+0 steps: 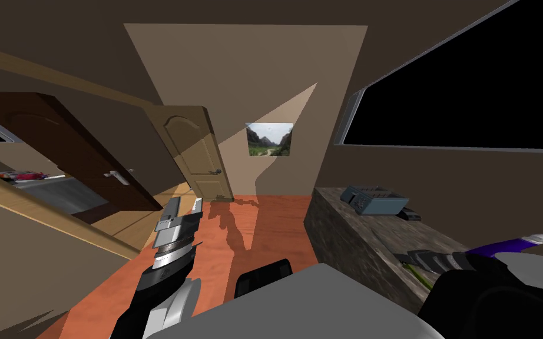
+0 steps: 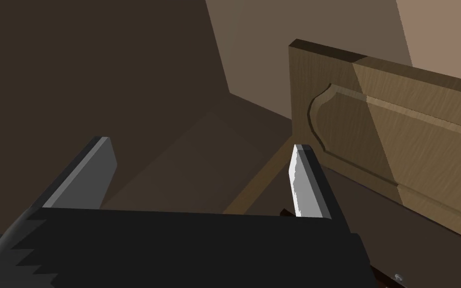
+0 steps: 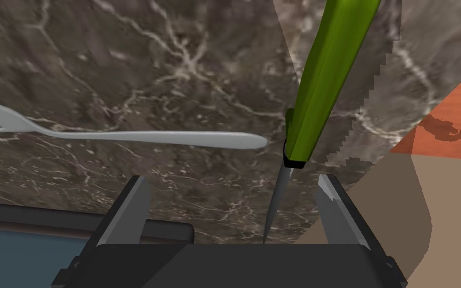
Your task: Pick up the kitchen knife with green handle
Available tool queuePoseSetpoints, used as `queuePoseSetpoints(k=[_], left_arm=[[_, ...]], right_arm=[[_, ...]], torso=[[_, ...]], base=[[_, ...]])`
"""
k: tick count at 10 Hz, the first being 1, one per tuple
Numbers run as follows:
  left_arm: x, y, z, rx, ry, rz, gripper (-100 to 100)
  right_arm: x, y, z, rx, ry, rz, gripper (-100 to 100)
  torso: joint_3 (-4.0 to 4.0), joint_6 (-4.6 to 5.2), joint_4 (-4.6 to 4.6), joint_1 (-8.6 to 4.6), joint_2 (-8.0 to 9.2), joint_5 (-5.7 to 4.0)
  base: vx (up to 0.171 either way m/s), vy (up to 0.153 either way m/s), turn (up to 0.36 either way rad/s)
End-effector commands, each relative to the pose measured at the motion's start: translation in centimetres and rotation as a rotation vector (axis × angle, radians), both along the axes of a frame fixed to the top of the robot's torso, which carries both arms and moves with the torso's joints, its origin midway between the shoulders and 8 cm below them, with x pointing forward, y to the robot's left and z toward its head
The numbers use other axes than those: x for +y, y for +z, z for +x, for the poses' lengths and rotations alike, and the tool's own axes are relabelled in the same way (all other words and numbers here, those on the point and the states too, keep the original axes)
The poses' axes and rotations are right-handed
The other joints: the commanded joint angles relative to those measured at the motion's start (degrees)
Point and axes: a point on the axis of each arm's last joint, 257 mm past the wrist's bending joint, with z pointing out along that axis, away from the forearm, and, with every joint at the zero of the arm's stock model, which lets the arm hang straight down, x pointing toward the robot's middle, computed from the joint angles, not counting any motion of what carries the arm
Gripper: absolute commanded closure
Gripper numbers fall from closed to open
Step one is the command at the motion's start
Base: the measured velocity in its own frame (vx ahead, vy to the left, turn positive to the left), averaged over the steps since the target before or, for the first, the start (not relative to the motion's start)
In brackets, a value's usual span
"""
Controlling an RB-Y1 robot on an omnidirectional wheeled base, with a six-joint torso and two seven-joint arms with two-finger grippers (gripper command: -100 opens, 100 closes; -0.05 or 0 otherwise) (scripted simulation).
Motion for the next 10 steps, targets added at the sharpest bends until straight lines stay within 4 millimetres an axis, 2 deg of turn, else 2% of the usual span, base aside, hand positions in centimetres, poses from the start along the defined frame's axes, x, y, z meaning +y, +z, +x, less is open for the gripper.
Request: queuePoseSetpoints(k=[1, 2, 3, 4, 5, 6, 7, 10], left_arm=[[0.0, 0.0, 0.0, 0.000, 0.000, 0.000, 0], [0.0, 0.0, 0.0, 0.000, 0.000, 0.000, 0], [0.0, 0.0, 0.0, 0.000, 0.000, 0.000, 0], [0.0, 0.0, 0.0, 0.000, 0.000, 0.000, 0], [0.0, 0.0, 0.0, 0.000, 0.000, 0.000, 0], [0.0, 0.0, 0.0, 0.000, 0.000, 0.000, 0], [0.0, 0.0, 0.0, 0.000, 0.000, 0.000, 0], [0.0, 0.0, 0.0, 0.000, 0.000, 0.000, 0]], right_arm=[[1.2, -1.4, -0.4, -0.010, -0.031, 0.054, -100], [0.2, -1.4, -2.7, 0.025, -0.067, 0.038, -100], [0.2, -1.4, -2.7, 0.025, -0.067, 0.038, -100], [2.1, -3.3, -2.7, 0.013, -0.089, 0.107, -100], [1.4, -3.3, -4.7, 0.044, -0.120, 0.096, -100], [1.2, -3.1, -3.7, 0.029, -0.103, 0.087, -100], [1.3, -3.1, -3.9, 0.032, -0.105, 0.091, 100], [1.3, -3.1, -3.9, 0.031, -0.105, 0.091, 100]], torso=[[0.00, 0.00, 0.00, 0.00, 0.00, 0.00], [0.00, -0.09, 0.00, 0.06, 0.01, -0.02], [0.01, -0.01, 0.00, 0.06, 0.03, 0.01], [0.01, 0.01, 0.00, 0.02, 0.01, 0.01], [-0.01, -0.11, 0.00, 0.08, 0.00, -0.01], [0.01, 0.01, -0.01, 0.02, 0.03, -0.15], [0.00, 0.00, -0.01, -0.09, 0.00, -0.17], [-0.05, -0.01, -0.04, -0.17, -0.07, -0.21]], base=[[-0.031, 0.043, 0.193], [-0.032, 0.042, 0.122], [-0.012, 0.020, -0.015], [-0.029, 0.048, 0.221], [-0.031, 0.038, 0.129], [-0.011, 0.015, -0.003], [0.000, 0.000, 0.000], [0.000, 0.000, 0.000]])
